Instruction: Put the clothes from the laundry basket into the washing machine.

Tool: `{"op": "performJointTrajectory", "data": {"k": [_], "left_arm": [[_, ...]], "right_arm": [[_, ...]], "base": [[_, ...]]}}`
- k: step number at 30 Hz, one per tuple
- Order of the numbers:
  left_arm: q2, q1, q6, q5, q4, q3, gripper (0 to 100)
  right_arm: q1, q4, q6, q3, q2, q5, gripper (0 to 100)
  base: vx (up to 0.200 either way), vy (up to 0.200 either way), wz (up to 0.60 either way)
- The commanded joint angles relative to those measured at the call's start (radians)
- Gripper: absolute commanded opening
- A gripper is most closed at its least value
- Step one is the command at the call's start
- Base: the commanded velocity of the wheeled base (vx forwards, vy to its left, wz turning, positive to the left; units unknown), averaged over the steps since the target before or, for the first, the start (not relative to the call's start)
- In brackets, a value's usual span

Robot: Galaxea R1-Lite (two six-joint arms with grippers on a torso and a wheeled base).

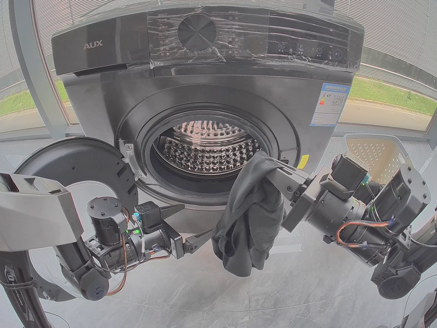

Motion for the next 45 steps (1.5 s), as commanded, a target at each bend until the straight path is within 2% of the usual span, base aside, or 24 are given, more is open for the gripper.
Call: {"op": "performJointTrajectory", "data": {"k": [1, 7, 16, 26, 33, 41, 42, 45], "left_arm": [[0.061, -0.001, 0.001, 0.002, -0.004, -0.031, 100], [0.124, -0.017, 0.007, 0.003, -0.004, -0.059, 100], [0.124, -0.073, 0.007, -0.001, -0.004, -0.044, 100], [0.184, -0.112, 0.001, 0.003, -0.004, -0.153, 100], [0.254, -0.112, -0.001, 0.005, -0.004, -0.197, 100], [0.326, -0.103, -0.005, 0.061, -0.004, -0.275, 100], [0.325, -0.103, -0.004, 0.061, -0.004, -0.275, 0], [0.315, -0.1, -0.005, 0.063, -0.005, -0.271, 0]], "right_arm": [[0.006, 0.0, 0.001, 0.0, -0.005, 0.006, 0], [0.029, 0.006, 0.001, -0.013, -0.001, 0.008, 0], [0.033, 0.012, 0.001, -0.022, 0.005, 0.011, 0], [0.092, 0.005, 0.001, -0.016, 0.032, 0.008, 0], [0.104, 0.008, 0.001, -0.01, 0.027, 0.008, 0], [0.108, 0.008, 0.002, 0.001, 0.019, 0.008, 0], [0.105, 0.008, 0.002, 0.003, 0.019, 0.008, 0], [0.092, 0.006, 0.002, 0.001, 0.022, 0.008, 0]], "base": [[0.0, 0.0, 0.0], [0.0, 0.0, 0.0], [0.0, 0.0, 0.0], [0.0, 0.0, 0.0], [0.0, 0.0, 0.0], [0.0, 0.0, 0.0], [0.0, 0.0, 0.0], [0.0, 0.0, 0.0]]}}
